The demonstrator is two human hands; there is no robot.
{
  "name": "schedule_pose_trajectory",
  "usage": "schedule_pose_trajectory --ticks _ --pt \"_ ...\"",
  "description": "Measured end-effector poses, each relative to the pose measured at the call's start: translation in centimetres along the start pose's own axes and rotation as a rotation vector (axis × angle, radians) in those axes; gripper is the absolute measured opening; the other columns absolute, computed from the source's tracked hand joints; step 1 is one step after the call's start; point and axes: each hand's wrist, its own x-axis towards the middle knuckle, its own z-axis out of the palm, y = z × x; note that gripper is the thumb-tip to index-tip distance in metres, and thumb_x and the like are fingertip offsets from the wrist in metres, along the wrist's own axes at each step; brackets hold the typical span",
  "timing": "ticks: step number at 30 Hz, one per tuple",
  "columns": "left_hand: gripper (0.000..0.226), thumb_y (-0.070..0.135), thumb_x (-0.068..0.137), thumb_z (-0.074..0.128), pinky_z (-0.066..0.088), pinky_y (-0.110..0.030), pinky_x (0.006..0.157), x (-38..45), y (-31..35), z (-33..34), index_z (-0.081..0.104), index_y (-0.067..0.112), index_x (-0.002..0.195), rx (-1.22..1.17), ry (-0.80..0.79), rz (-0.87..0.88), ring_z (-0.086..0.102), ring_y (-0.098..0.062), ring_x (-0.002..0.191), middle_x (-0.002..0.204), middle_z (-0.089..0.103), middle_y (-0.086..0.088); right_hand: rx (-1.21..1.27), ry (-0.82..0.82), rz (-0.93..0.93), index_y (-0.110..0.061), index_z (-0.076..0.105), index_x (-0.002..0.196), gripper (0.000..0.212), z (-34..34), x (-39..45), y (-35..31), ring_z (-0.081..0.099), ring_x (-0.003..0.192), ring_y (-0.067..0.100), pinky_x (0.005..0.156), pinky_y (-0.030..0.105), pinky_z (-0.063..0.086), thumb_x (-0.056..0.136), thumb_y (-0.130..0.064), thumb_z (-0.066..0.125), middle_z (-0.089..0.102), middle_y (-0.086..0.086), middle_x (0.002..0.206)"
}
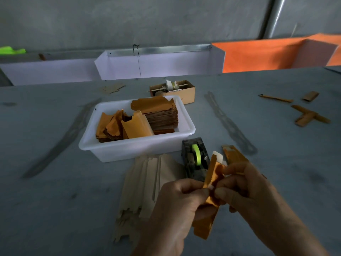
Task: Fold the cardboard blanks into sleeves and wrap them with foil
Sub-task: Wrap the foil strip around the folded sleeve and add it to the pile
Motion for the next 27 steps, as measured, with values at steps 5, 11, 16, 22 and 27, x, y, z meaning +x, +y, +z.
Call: schedule_pose_trajectory --ticks 5,11,16,22,27 --pt "0.009 0.003 0.085 0.066 0.057 -0.022 0.061 -0.3 -0.1 0.2 0.073 0.005 0.081 0.041 -0.003 0.011 0.073 -0.020 0.073 0.077 0.074 -0.011 -0.033 0.030 0.028 -0.024 0.051 0.090 0.029 0.4 0.0 0.2 0.066 0.063 0.009 0.051 0.018 0.047 0.075 -0.013 0.073 0.071 -0.006 0.073" --pt "0.013 0.003 0.087 0.063 0.057 -0.023 0.062 -0.3 0.1 0.1 0.073 0.007 0.080 0.087 -0.014 -0.020 0.074 -0.020 0.075 0.078 0.075 -0.009 -0.086 0.045 0.022 -0.024 0.052 0.089 0.029 0.4 0.0 -0.1 0.065 0.061 0.007 0.050 0.015 0.047 0.074 -0.015 0.075 0.070 -0.009 0.071" --pt "0.009 0.013 0.087 0.066 0.058 -0.024 0.064 -0.2 -0.1 0.0 0.072 0.008 0.082 0.121 -0.009 0.019 0.074 -0.019 0.074 0.078 0.075 -0.008 -0.159 0.061 -0.009 -0.025 0.052 0.086 0.027 0.7 -0.2 -0.6 0.062 0.059 0.000 0.052 0.012 0.045 0.075 -0.017 0.075 0.069 -0.013 0.071" --pt "0.024 0.007 0.089 0.062 0.059 -0.035 0.064 -0.1 -1.1 0.3 0.073 0.011 0.069 0.109 0.096 0.116 0.072 -0.026 0.067 0.070 0.072 -0.013 -0.334 0.098 -0.039 -0.028 0.047 0.087 0.027 1.1 -0.6 -1.5 0.062 0.065 -0.005 0.057 0.010 0.046 0.080 -0.020 0.071 0.069 -0.011 0.071" --pt "0.026 0.005 0.086 0.064 0.057 -0.032 0.057 -0.3 -1.9 1.1 0.072 0.015 0.064 0.205 0.254 0.247 0.071 -0.021 0.060 0.060 0.070 -0.007 -0.519 0.141 -0.007 -0.033 0.037 0.095 0.030 1.4 -0.6 -2.5 0.060 0.074 0.002 0.063 0.016 0.048 0.084 -0.038 0.064 0.063 -0.012 0.082"
